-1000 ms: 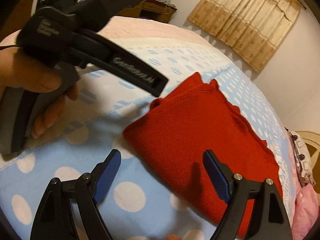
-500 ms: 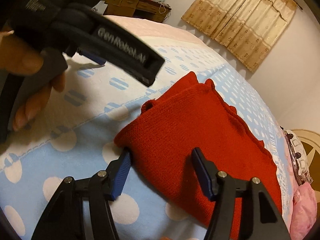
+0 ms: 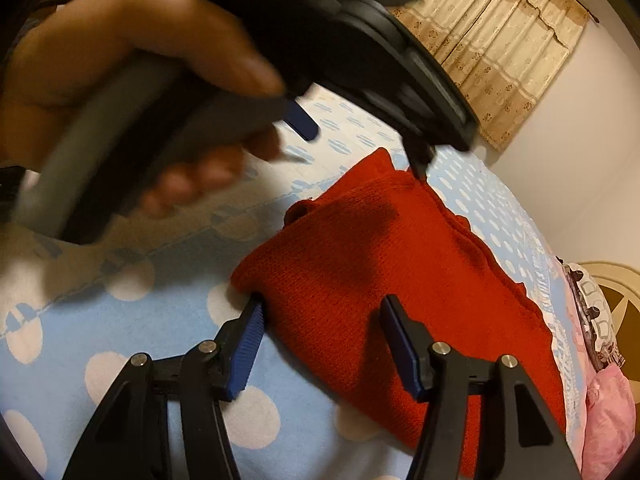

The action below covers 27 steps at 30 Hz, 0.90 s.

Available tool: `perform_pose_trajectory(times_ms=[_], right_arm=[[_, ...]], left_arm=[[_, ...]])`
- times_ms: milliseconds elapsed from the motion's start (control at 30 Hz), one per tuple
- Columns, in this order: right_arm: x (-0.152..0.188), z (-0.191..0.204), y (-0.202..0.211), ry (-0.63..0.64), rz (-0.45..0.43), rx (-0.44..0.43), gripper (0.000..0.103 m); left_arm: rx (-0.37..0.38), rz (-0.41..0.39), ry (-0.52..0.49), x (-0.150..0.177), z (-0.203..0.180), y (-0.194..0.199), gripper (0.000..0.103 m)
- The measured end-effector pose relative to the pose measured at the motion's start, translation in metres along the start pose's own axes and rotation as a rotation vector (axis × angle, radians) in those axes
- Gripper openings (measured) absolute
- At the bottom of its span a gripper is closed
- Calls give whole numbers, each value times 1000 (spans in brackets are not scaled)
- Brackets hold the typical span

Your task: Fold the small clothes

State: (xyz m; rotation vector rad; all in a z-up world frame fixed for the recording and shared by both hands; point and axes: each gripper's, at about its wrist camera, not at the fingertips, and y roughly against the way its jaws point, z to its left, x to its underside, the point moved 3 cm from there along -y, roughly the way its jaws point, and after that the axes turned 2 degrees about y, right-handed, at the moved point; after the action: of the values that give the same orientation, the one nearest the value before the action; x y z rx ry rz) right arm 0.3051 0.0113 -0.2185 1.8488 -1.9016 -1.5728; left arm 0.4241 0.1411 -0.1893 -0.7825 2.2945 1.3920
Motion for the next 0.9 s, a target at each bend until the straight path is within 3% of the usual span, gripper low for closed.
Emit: perform_pose_trajectory(times_ms=[100, 267, 367, 433, 500, 533, 600, 667, 900], right_arm=[[0, 1, 0, 3, -6, 1, 57], [0, 5, 1, 17, -16, 0, 50], [1, 9, 3, 33, -22, 6, 45], [1, 11, 3, 37, -24, 4, 42], [1, 13, 4, 44, -26, -9, 29], [1, 14, 5, 49, -26, -11, 27], [1, 16, 8, 48, -30, -12, 17], [1, 11, 12, 23, -40, -23, 14], [-3, -13, 33, -46, -66, -44, 12]], left_arm=[[-7, 21, 0, -4, -1, -13, 102], [-8, 31, -25, -8, 1, -22, 84], [0, 37, -22, -11, 4, -25, 69], [14, 46, -29, -12, 4, -27, 40], [40, 65, -6, -12, 6, -31, 33], [63, 72, 12, -13, 8, -33, 24], [81, 76, 27, -14, 9, -32, 20], [111, 63, 46, -16, 9, -28, 18], [168, 43, 82, -26, 1, -12, 17]])
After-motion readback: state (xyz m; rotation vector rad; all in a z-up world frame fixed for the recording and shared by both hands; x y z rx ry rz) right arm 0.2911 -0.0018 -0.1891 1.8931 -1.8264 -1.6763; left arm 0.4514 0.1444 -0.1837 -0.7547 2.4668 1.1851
